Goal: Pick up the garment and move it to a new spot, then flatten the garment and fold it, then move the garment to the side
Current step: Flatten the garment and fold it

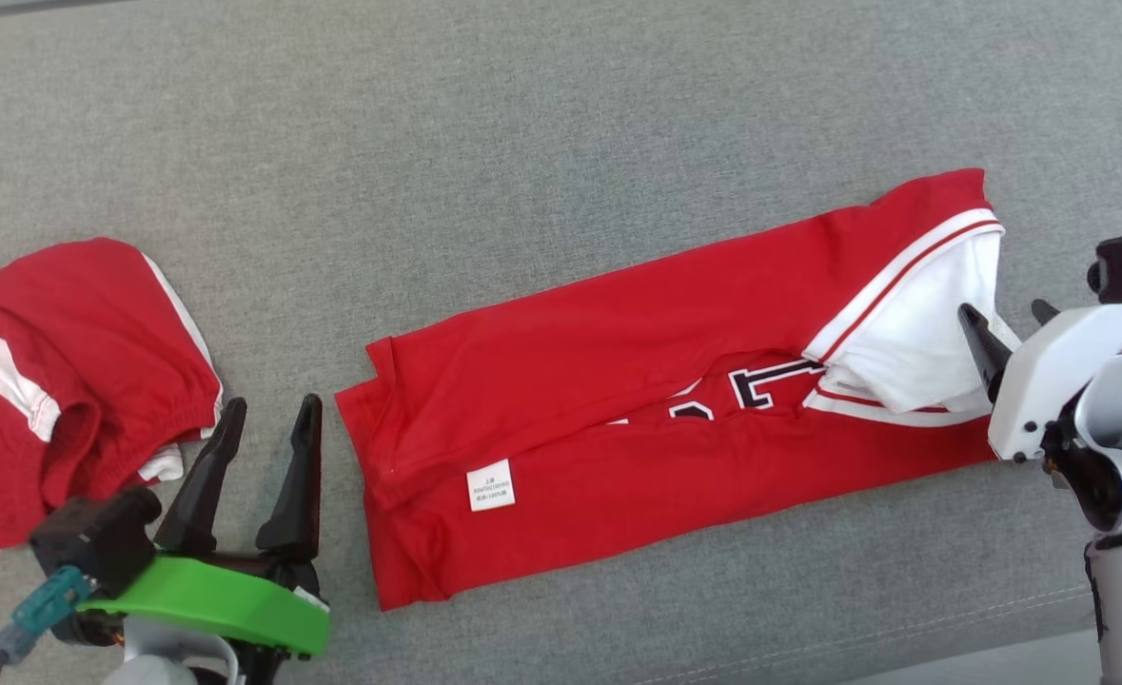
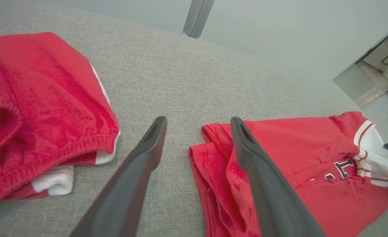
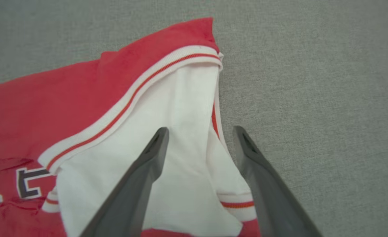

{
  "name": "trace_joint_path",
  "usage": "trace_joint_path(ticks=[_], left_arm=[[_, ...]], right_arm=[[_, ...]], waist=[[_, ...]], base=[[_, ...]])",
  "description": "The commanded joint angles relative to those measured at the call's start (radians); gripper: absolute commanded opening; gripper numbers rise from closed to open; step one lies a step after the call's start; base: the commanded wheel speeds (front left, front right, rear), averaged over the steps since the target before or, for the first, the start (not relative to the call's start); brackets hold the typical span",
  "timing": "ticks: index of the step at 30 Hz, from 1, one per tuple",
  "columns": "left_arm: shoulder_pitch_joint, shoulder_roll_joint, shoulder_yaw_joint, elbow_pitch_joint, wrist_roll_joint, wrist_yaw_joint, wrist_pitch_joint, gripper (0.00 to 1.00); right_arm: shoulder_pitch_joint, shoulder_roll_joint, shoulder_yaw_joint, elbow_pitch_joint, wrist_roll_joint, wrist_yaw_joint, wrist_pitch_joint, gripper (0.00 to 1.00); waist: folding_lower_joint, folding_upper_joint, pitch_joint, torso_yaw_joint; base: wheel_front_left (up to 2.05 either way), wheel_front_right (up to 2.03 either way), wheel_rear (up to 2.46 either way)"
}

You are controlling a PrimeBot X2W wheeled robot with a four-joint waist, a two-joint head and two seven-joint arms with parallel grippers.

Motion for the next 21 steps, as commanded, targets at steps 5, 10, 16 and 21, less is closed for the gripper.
trace_joint_path(ticks=[5, 10, 16, 21], left_arm=[[0.042, -0.119, 0.109, 0.046, 0.171, -0.053, -0.009, 1.00], [0.101, -0.225, 0.217, 0.106, 0.274, -0.137, -0.009, 1.00], [0.156, -0.329, 0.342, 0.163, 0.391, -0.236, -0.009, 1.00], [0.194, -0.414, 0.439, 0.207, 0.482, -0.319, -0.009, 1.00]], right_arm=[[-0.058, -0.003, -0.018, 0.115, -0.081, -0.002, 0.016, 1.00], [-0.078, 0.009, -0.036, 0.220, -0.103, -0.002, 0.024, 1.00], [-0.091, 0.049, -0.055, 0.314, 0.012, 0.000, -0.005, 0.00], [-0.107, -0.031, -0.161, 0.331, 0.041, -0.003, -0.086, 0.00]], waist=[[0.0000, 0.0000, 0.031, 0.037], [0.0000, 0.0000, 0.031, 0.060], [0.0000, 0.0000, 0.000, 0.073], [0.0000, 0.0000, -0.048, 0.081]], base=[[0.00, 0.00, 0.00], [0.00, 0.00, 0.00], [0.00, 0.00, 0.00], [0.00, 0.00, 0.00]])
